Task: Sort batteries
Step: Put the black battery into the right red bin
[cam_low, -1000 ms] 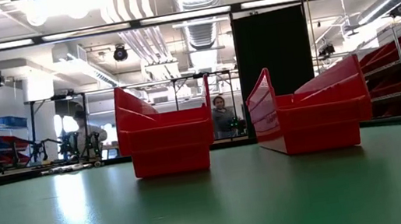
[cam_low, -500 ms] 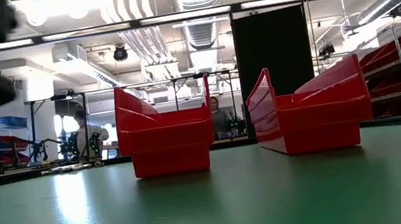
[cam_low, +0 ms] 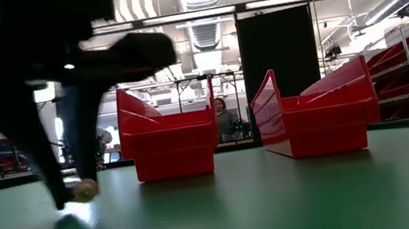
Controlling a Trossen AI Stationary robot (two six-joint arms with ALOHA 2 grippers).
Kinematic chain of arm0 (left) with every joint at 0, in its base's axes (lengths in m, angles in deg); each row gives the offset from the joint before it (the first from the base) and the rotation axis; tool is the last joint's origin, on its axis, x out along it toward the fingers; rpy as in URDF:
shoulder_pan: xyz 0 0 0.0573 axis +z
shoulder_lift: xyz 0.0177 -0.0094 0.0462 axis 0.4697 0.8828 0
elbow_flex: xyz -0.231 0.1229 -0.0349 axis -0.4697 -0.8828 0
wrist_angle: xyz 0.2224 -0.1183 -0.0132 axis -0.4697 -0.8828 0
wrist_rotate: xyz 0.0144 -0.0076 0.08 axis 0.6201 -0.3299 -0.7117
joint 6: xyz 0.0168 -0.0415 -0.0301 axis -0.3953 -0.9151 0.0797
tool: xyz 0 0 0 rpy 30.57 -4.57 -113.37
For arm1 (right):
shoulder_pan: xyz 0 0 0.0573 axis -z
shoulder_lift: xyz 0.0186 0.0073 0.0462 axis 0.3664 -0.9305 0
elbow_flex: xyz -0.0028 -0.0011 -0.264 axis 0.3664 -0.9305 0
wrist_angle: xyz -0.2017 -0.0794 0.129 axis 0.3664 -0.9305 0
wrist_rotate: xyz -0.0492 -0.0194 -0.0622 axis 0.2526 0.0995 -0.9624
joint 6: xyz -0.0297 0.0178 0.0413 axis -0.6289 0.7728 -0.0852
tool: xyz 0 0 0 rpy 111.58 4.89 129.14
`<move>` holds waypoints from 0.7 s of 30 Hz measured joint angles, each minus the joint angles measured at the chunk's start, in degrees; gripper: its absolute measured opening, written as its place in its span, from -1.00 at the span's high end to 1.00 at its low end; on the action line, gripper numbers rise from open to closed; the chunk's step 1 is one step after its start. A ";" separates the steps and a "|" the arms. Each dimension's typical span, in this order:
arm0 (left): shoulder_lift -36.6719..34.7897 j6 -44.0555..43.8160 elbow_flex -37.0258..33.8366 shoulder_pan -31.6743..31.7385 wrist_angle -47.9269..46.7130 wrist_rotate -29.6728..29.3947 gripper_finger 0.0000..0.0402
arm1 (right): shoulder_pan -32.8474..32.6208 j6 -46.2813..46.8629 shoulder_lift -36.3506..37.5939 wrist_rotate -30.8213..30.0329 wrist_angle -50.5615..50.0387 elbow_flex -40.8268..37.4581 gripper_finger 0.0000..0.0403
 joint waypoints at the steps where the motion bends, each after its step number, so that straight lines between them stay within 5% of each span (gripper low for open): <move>1: 1.46 2.71 2.37 0.22 -2.53 -0.09 0.86 | 0.00 0.28 0.00 0.14 -0.02 0.00 0.57; 8: 9.83 20.99 16.02 0.03 -12.84 -2.84 0.86 | -0.02 2.02 0.04 5.60 -0.37 -0.23 0.64; 14: 11.74 30.93 20.09 0.11 -14.15 -5.11 0.86 | -0.18 4.19 0.04 11.62 -6.10 -0.42 0.69; 21: 11.88 31.03 21.07 0.46 -12.14 2.56 0.86 | -0.37 11.27 0.04 16.16 -12.29 -0.88 0.66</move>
